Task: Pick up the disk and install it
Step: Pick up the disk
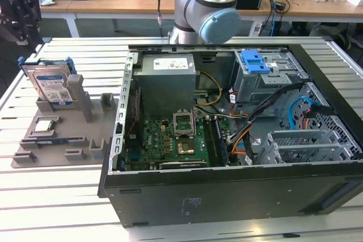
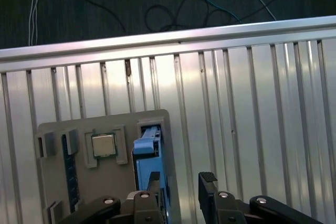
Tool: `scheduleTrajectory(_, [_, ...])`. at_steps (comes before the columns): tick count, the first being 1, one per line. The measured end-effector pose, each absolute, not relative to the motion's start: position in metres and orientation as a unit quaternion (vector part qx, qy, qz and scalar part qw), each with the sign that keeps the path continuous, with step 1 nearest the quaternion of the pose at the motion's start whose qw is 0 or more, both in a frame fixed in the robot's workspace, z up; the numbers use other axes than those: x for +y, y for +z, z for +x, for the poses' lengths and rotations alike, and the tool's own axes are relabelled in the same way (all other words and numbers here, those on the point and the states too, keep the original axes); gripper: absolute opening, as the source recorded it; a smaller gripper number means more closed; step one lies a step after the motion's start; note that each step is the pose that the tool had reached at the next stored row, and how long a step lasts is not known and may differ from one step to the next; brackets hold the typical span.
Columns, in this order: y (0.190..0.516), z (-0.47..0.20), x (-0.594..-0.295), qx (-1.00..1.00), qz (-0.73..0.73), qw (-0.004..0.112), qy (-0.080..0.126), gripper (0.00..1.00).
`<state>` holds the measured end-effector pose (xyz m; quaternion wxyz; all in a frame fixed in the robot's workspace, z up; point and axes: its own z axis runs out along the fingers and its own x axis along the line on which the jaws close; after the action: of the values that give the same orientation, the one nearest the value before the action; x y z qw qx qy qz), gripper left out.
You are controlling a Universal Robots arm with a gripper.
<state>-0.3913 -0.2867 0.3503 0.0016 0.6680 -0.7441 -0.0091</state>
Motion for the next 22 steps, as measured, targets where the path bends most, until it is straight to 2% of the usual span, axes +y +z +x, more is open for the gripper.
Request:
scheduleTrajectory(6, [0.343,-0.392,-0.287,-0.744,0.668,0.002,-0.009,0.42])
scheduleTrajectory(14, [0.341,-0.395,-0.311,-0.742,0.67,0.008,-0.002,0.42])
scheduleTrajectory(22, [0.325,-0.39,-0.312,-0.732,0.681,0.01,-0.003,0.42])
